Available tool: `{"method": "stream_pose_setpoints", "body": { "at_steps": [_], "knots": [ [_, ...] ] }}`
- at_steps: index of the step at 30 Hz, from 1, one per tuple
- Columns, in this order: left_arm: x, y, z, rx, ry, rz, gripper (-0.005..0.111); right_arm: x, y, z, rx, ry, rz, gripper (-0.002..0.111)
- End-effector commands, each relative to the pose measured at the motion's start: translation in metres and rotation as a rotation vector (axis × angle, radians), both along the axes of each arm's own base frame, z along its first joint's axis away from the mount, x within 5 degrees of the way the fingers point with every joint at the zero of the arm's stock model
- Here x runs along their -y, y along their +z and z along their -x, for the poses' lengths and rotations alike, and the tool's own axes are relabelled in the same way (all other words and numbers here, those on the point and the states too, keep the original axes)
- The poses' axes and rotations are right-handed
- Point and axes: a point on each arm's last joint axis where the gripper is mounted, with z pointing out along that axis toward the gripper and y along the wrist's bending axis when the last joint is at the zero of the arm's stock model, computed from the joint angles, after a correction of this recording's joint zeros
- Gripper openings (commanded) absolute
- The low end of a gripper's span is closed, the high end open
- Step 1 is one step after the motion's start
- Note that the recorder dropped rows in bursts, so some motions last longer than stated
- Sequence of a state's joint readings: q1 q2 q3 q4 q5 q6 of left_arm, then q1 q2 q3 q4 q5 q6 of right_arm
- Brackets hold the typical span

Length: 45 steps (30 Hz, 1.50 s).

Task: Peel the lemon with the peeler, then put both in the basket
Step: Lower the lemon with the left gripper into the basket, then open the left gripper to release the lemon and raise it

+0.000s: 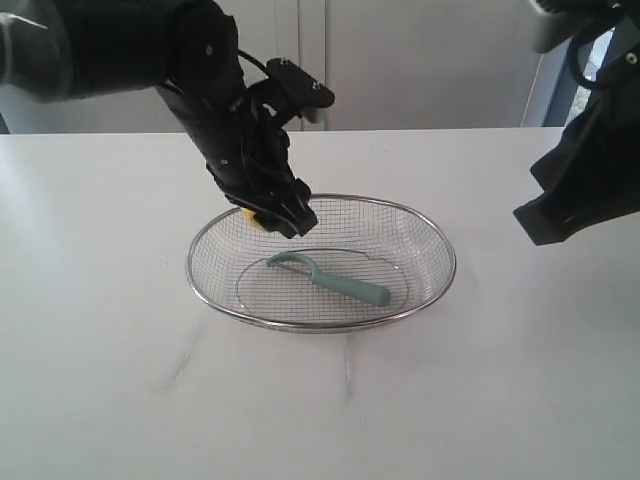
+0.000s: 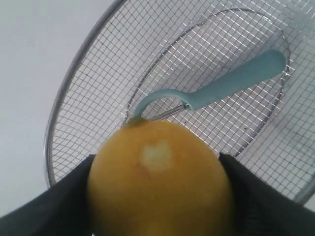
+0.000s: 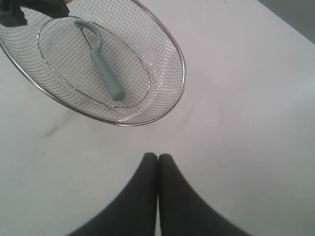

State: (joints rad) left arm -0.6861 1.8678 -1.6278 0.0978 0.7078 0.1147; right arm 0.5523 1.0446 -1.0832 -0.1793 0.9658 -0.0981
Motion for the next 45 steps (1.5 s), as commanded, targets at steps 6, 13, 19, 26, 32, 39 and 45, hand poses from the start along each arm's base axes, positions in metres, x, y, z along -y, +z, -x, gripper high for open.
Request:
{"method": "stream_pose_setpoints", "body": {
  "at_steps": [6, 13, 19, 26, 32, 39, 45],
  "knots": [
    [0.013, -0.052, -0.013, -0.092, 0.003, -0.068, 0.000, 0.002, 0.000, 0.001, 0.007, 0.003, 0.001, 0.000],
    [0.016, -0.082, -0.018, -0.141, 0.002, -0.114, 0.000, 0.002, 0.000, 0.001, 0.007, 0.003, 0.001, 0.000],
    [0.019, -0.089, -0.021, -0.135, 0.001, -0.109, 0.000, 0.002, 0.001, 0.001, 0.007, -0.002, -0.005, 0.000],
    [0.019, -0.089, -0.021, -0.131, 0.002, -0.101, 0.013, 0.002, 0.001, 0.001, 0.007, -0.002, -0.005, 0.000],
    [0.019, -0.089, -0.020, -0.143, 0.007, -0.104, 0.063, 0.001, 0.000, 0.001, 0.006, -0.001, -0.007, 0.000],
    [0.018, -0.090, -0.020, -0.159, 0.029, -0.105, 0.083, 0.001, 0.000, 0.001, 0.006, -0.001, -0.007, 0.000],
    [0.018, -0.090, -0.020, -0.159, 0.029, -0.105, 0.083, 0.001, 0.001, 0.001, 0.008, -0.001, -0.008, 0.000]
  ]
}}
